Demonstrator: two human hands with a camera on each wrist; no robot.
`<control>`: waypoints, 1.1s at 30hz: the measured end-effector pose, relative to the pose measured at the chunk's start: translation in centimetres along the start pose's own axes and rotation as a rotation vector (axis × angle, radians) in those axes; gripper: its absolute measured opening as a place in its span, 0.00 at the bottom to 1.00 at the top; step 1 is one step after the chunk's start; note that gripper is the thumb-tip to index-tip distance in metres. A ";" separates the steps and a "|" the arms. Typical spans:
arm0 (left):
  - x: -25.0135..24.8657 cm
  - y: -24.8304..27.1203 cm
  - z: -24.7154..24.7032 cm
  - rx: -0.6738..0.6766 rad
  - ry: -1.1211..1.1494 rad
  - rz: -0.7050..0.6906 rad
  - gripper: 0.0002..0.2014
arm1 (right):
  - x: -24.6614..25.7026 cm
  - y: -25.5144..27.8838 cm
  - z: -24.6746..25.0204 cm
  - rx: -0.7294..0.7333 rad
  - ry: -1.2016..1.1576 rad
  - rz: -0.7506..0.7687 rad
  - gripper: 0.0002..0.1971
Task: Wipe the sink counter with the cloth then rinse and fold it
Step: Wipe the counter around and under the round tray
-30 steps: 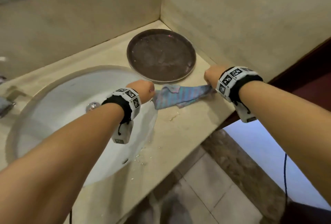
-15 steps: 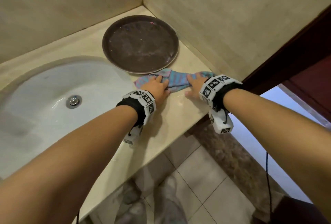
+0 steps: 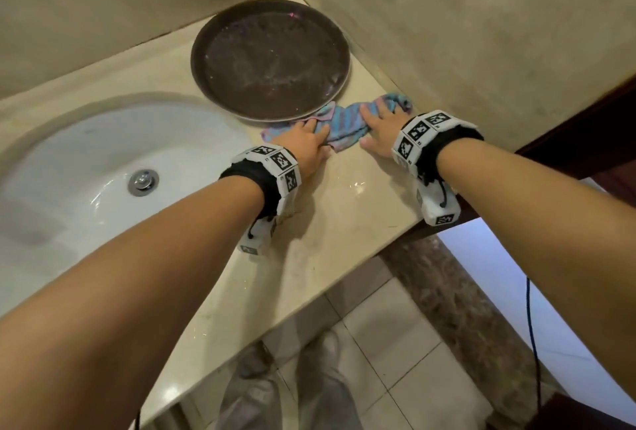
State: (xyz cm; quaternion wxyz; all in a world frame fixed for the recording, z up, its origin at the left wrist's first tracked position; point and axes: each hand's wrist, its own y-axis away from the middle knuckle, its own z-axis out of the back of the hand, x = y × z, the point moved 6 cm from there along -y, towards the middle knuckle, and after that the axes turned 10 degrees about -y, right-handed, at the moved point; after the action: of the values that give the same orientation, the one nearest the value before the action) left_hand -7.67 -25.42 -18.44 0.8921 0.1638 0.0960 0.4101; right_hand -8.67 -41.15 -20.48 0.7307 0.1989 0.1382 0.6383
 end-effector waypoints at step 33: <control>2.4 7.0 -2.4 -0.024 0.014 0.010 0.21 | 4.5 4.8 -0.7 0.092 0.230 0.010 0.36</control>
State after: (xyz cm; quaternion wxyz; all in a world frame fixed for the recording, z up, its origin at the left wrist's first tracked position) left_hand -11.72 -18.84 -18.16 0.8913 0.1504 0.0967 0.4167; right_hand -12.57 -36.15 -18.57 0.6970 0.1586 0.2494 0.6533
